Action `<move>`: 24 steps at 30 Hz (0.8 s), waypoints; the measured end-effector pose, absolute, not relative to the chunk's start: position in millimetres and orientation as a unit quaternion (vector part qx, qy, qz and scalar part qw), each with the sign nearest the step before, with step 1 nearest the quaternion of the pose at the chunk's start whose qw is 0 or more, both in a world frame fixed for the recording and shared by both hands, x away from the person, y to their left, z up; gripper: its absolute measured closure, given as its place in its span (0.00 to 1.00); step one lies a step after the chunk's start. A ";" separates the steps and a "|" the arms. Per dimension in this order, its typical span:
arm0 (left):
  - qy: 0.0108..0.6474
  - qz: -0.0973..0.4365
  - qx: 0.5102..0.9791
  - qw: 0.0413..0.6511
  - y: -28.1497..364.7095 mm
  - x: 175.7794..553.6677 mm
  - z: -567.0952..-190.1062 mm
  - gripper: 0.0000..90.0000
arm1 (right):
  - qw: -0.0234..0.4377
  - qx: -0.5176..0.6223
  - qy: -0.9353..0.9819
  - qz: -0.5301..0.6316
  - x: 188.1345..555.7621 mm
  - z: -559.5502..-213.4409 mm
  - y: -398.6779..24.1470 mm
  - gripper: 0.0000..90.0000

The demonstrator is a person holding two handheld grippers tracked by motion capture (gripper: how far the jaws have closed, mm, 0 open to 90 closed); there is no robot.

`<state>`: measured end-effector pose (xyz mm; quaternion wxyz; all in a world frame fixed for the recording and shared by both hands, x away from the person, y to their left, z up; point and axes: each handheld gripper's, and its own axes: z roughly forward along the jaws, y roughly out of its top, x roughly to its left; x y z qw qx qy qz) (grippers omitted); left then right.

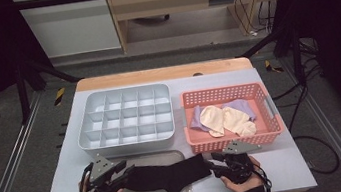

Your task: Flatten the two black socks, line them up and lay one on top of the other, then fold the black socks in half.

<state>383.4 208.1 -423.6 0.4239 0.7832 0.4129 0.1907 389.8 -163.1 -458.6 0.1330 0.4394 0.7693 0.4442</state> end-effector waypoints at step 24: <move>0.372 0.136 0.814 0.424 137.5 386.5 -452.0 0.88 | 0.127 0.446 0.771 0.437 380.6 -465.6 -163.1 0.63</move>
